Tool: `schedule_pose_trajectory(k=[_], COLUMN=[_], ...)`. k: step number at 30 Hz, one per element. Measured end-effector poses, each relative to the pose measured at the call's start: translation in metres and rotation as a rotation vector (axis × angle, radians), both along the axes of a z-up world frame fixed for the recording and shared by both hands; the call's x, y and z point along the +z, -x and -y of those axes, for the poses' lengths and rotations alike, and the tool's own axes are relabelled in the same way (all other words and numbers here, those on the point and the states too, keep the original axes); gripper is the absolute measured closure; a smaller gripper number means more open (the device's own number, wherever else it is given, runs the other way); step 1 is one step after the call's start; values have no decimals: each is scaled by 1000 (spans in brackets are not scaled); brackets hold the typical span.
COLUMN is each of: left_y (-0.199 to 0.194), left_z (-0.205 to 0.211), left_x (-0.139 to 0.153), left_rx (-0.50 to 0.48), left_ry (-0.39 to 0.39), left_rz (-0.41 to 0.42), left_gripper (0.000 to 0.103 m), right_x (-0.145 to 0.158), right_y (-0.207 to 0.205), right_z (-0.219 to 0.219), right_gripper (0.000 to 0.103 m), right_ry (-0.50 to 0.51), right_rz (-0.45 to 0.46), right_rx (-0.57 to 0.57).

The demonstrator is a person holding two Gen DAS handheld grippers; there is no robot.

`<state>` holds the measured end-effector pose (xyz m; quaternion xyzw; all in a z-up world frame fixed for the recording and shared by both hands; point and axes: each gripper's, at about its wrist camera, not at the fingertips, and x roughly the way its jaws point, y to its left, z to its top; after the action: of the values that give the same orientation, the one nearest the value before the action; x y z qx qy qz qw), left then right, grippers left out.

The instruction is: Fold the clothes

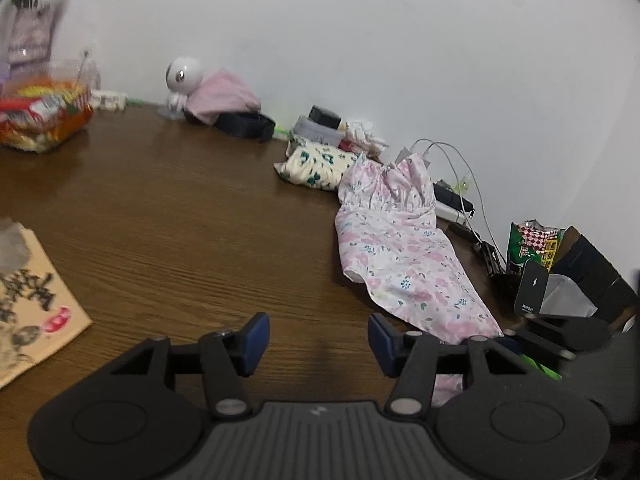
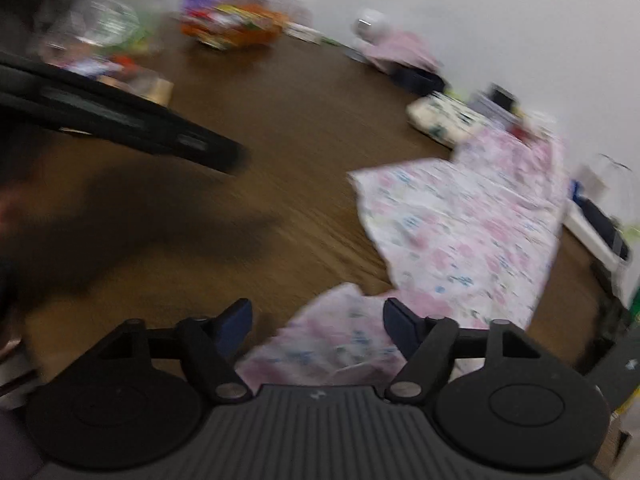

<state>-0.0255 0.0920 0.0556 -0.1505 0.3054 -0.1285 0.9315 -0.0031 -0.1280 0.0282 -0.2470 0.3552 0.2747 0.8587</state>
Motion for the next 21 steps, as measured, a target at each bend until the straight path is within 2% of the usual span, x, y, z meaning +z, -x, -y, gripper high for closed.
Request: schedule_pose_trajectory(k=[2, 4, 7, 9, 10, 11, 12, 13, 15, 18, 20, 21], left_y=[10, 9, 3, 1, 1, -1, -4, -7, -12, -20, -28, -33], left_z=[-3, -5, -8, -7, -7, -7, -6, -4, 2, 10, 19, 27], left_x=[3, -1, -7, -11, -12, -14, -17, -19, -22, -26, -29, -29], left_rx=[-5, 16, 62, 66, 64, 63, 58, 53, 40, 6, -17, -36], left_ry=[-1, 5, 23, 16, 11, 8, 2, -4, -19, -24, -31, -36], left_rz=[28, 31, 4, -1, -1, -7, -15, -24, -23, -30, -39, -41], left_gripper=[45, 44, 44, 44, 44, 44, 44, 44, 44, 44, 44, 44], right_x=[1, 9, 4, -7, -11, -13, -14, -12, 10, 70, 92, 92], right_y=[-13, -28, -58, -79, -88, -95, -102, -105, -103, -80, -65, -58], right_z=[4, 2, -19, -33, -37, -38, -39, -36, -13, 60, 125, 157], right_gripper=[42, 41, 37, 38, 43, 56, 75, 100, 102, 102, 102, 102], right_ry=[-37, -69, -10, 35, 48, 52, 55, 46, -63, -324, -451, -489], right_rz=[10, 66, 122, 109, 115, 110, 105, 90, 109, 180, 198, 189], right_rx=[-50, -98, -107, -100, -109, -114, -120, -144, -208, -324, -428, -490])
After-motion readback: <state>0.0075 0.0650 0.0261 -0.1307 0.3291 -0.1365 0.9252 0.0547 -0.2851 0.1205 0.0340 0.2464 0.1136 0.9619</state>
